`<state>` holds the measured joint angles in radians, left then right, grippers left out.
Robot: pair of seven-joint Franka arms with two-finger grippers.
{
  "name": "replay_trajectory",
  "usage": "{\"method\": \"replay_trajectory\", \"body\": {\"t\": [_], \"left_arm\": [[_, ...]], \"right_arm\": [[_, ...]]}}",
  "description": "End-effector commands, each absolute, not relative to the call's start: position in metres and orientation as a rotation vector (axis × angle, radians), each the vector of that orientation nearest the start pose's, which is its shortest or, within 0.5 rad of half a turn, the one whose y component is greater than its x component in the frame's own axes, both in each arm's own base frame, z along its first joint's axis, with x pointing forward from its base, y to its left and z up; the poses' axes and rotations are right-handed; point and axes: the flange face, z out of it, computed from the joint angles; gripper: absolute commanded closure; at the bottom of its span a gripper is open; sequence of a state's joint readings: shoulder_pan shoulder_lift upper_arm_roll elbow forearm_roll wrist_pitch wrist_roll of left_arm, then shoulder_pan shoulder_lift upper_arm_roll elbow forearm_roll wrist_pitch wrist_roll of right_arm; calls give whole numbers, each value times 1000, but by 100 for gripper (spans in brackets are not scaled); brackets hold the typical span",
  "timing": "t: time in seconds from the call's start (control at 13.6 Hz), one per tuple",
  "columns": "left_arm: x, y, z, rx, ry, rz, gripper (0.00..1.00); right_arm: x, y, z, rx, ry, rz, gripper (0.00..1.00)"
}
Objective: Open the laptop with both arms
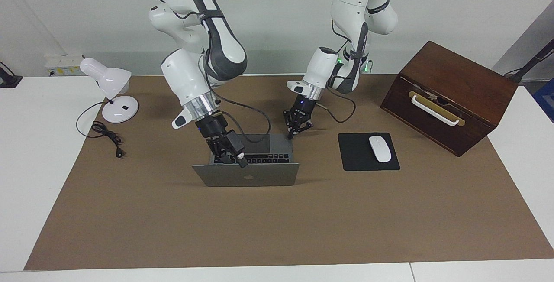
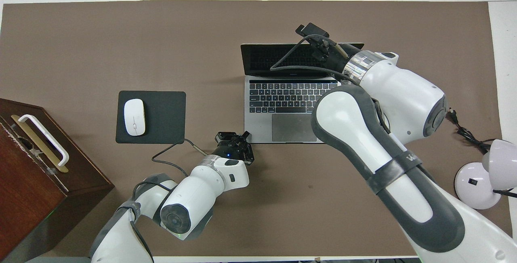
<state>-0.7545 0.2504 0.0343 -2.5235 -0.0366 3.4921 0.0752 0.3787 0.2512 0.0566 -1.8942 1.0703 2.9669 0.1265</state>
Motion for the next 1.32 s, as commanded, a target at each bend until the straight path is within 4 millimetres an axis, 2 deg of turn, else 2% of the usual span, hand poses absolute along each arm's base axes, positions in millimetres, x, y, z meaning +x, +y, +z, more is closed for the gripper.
{"method": "replay_trajectory", "body": {"t": [0.0,0.15,0.22,0.29,0.37,0.44,0.59,0.74,0.81,0.96,1.03,1.1,1.18,1.25], "left_arm": [[391,-335,251,-2919,1203,-1109,100],[391,-335,251,-2920,1200,-1109,100],[391,-335,252,-2921,1197,-1113,100],[391,-335,254,-2925,1188,-1118,100],[392,-335,258,-2930,1177,-1130,100],[395,-330,263,-2940,1144,-1143,100],[397,-327,280,-2973,1077,-1185,100],[396,-323,292,-2980,1052,-1215,100],[398,-316,297,-2982,1029,-1223,100],[400,-308,308,-3000,1005,-1164,100],[402,-305,319,-3012,993,-1119,100],[406,-298,331,-3023,973,-1074,100],[408,-294,344,-3032,960,-1042,100],[409,-290,355,-3040,950,-1005,100]], "right_arm": [[607,234,506,-2073,702,-740,0],[618,241,559,-2038,556,-874,0],[629,233,579,-2064,446,-975,0],[650,214,594,-2105,349,-1081,0],[666,192,605,-2153,284,-1115,0],[677,169,612,-2238,200,-1092,0],[688,119,648,-2393,48,-1086,0],[683,72,671,-2535,-44,-928,0],[676,40,684,-2585,-97,-846,0],[659,-20,692,-2674,-125,-676,0],[644,-37,700,-2738,-131,-619,0],[626,-41,710,-2842,-161,-559,0],[604,-41,726,-2935,-172,-503,0],[582,-36,731,-3011,-149,-406,0]]}}
